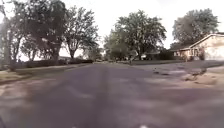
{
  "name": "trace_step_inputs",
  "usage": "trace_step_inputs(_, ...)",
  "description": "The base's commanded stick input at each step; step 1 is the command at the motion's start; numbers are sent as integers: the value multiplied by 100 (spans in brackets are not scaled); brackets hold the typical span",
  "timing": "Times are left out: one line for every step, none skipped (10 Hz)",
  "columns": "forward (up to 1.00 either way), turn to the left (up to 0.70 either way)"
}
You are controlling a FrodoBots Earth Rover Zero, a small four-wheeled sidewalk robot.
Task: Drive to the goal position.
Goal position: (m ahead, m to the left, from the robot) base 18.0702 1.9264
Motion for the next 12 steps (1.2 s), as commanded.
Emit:
trace_step_inputs(100,0)
trace_step_inputs(100,0)
trace_step_inputs(100,0)
trace_step_inputs(100,0)
trace_step_inputs(100,0)
trace_step_inputs(100,-6)
trace_step_inputs(100,-39)
trace_step_inputs(100,-33)
trace_step_inputs(100,-16)
trace_step_inputs(100,-1)
trace_step_inputs(100,0)
trace_step_inputs(100,0)
